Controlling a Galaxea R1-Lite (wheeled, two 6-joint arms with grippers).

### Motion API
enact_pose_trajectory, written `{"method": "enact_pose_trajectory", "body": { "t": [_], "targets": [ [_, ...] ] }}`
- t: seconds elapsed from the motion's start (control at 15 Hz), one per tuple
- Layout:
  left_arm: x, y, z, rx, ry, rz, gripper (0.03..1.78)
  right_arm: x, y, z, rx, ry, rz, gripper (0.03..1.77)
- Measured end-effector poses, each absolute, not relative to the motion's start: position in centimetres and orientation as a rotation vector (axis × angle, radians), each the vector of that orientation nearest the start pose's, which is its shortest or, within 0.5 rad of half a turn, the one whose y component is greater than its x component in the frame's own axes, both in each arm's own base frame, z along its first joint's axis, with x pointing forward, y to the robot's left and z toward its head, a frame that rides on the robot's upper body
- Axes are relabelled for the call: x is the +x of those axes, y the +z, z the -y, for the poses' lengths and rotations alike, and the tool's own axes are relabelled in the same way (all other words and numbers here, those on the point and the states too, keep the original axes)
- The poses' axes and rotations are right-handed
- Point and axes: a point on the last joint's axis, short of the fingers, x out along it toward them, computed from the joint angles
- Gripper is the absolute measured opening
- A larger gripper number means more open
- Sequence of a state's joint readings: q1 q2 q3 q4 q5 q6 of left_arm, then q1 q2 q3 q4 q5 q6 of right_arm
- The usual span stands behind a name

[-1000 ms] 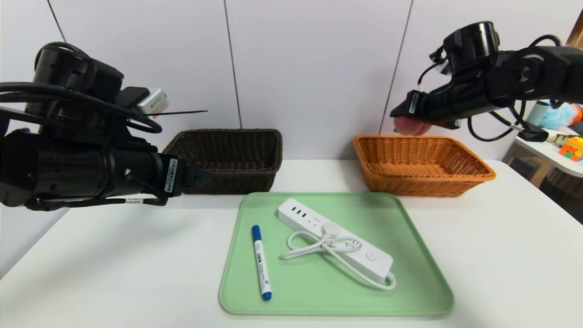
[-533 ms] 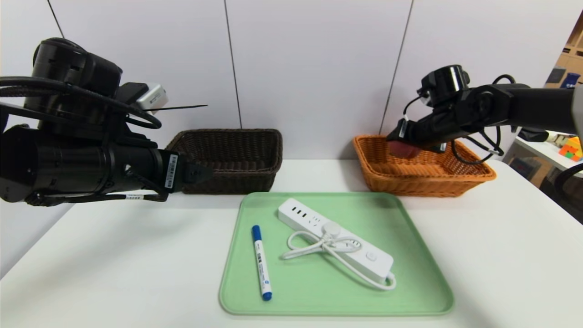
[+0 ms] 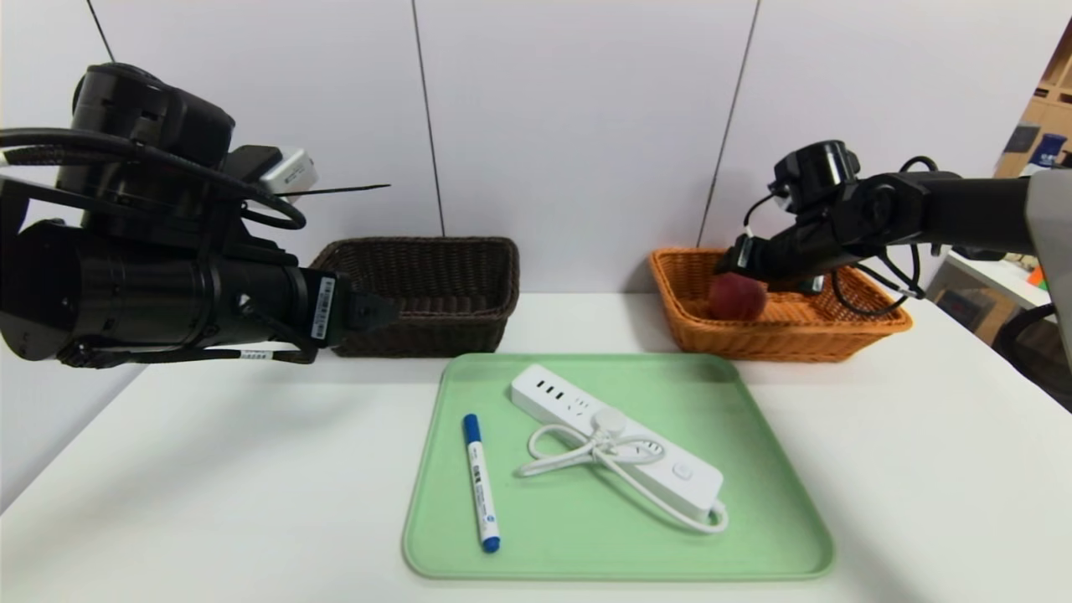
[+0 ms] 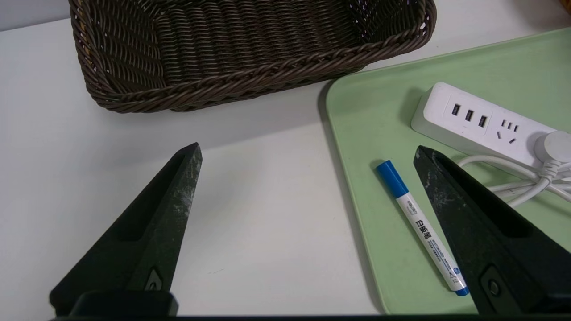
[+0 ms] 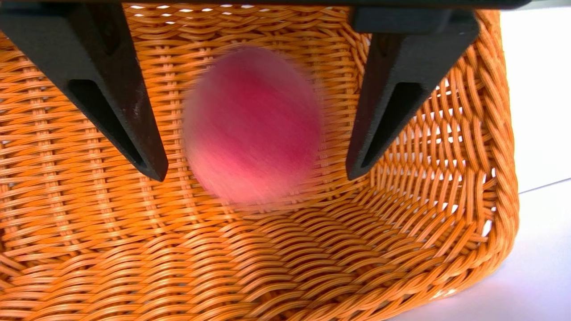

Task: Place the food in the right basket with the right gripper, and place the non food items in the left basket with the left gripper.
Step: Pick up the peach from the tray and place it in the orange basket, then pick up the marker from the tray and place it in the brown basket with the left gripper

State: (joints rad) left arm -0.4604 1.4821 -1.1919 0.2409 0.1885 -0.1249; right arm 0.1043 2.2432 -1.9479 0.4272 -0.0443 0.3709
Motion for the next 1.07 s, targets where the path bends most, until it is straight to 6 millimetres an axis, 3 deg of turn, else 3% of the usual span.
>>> {"method": "enact_pose_trajectory", "body": {
  "t": [0.4, 0.67, 0.87, 1.07],
  "targets": [
    [22.6, 27.3, 10.8, 0.039, -0.235, -0.504, 1.69, 44.7, 19.5, -4.0, 0.304, -0.086, -0.713, 1.56],
    [22.3, 28.4, 10.8, -0.003, -0.231, -0.472, 1.69, 43.1, 22.7, -4.1, 0.273, -0.059, -0.646, 1.62],
    [21.8, 28.4, 10.4, 0.017, -0.191, -0.499, 1.69, 39.9, 27.1, -4.0, 0.174, -0.022, -0.588, 1.65],
    [21.3, 28.5, 10.0, 0.041, -0.110, -0.499, 1.69, 34.8, 30.7, -4.2, 0.084, -0.037, -0.623, 1.67]
  ]
}}
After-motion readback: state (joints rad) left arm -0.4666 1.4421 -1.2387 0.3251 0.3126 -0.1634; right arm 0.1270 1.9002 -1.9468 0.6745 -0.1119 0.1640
